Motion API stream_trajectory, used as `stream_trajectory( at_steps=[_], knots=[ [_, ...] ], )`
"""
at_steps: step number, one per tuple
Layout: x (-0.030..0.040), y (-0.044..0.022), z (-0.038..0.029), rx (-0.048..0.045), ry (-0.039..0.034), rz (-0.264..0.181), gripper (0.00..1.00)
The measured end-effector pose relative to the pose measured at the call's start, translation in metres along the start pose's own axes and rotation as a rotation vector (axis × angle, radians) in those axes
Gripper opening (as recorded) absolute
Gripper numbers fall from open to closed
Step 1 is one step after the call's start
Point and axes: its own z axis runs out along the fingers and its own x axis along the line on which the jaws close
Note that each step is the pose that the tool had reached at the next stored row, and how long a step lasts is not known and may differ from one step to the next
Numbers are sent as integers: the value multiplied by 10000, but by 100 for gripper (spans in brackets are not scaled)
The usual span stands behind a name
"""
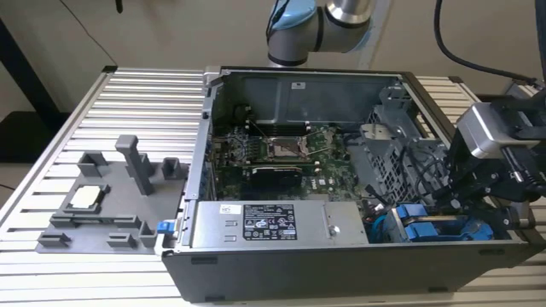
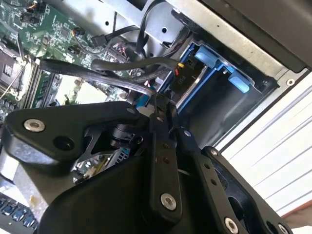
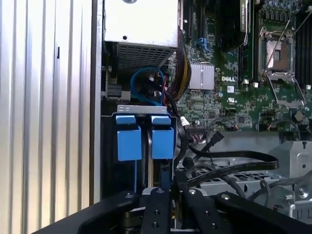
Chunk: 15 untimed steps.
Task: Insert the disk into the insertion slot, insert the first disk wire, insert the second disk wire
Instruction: 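Insert the second disk wire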
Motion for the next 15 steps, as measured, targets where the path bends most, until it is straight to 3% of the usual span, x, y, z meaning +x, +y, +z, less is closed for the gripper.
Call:
stream_trajectory(
  at_steps=[8,11,15],
  knots=[
    [25,-8,41,31,-2,122,16],
    [29,-12,54,32,-65,119,16],
    [32,-13,69,34,-67,125,16]
  ],
)
